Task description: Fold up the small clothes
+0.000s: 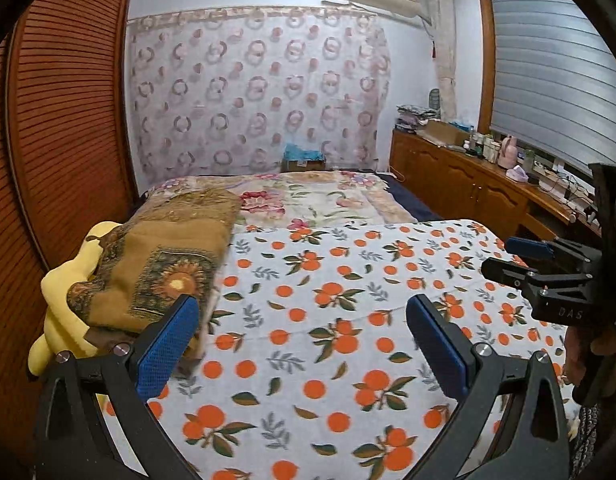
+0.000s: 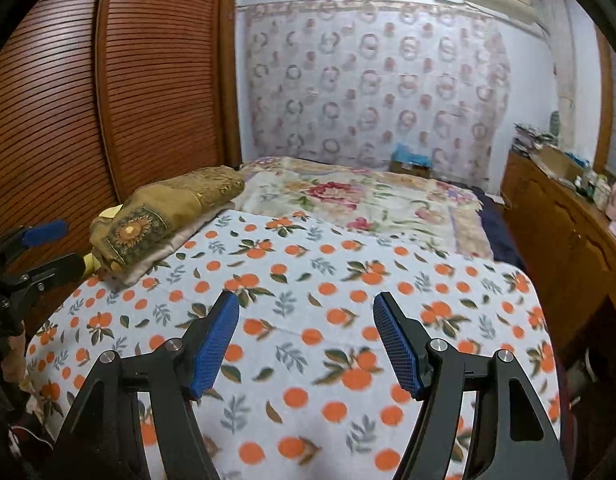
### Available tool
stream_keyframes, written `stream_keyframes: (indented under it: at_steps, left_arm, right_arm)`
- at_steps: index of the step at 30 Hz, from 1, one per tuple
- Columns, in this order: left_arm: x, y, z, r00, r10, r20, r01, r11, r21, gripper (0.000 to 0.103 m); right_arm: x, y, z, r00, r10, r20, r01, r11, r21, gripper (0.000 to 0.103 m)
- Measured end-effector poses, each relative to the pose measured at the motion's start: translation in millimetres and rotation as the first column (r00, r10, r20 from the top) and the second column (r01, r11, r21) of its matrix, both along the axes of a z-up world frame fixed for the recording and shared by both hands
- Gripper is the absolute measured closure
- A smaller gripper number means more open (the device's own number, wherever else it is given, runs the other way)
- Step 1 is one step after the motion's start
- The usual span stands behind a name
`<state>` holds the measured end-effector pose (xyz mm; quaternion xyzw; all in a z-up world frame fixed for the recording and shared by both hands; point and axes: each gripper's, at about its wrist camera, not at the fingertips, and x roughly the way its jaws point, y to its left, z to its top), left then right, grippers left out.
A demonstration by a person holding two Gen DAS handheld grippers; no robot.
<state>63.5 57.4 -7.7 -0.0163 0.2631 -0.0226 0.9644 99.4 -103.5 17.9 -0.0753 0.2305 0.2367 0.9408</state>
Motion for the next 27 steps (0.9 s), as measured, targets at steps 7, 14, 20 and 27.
stream_keyframes:
  at_steps: [7,14,20,27]
  left_arm:
    - [-6,-18,20,1.000,-0.016,0.024,0.016,1.000,-0.001,0.000]
    - [-7,-24,44,0.998,-0.006,0.068,0.005,1.000,0.001,0.000]
    - [-9,-28,59,0.995,0.000,0.099,-0.001,1.000,0.008,0.000]
    - [-10,-28,61,0.995,0.003,0.104,-0.003,1.000,0.005,0.000]
  right_arm:
    - [-22,-17,16,0.998,-0.056,0.022,0.055,0.998,0.031,0.028]
    - [-41,-25,41,0.991,-0.109,0.079,0.104,0.992,0.067,0.012]
    - [-63,-37,46,0.982,-0.142,0.127,0.130,0.987,0.094,0.011]
    - [-64,-45,35,0.976,-0.163,0.145,0.148,0.983,0.113,0.011]
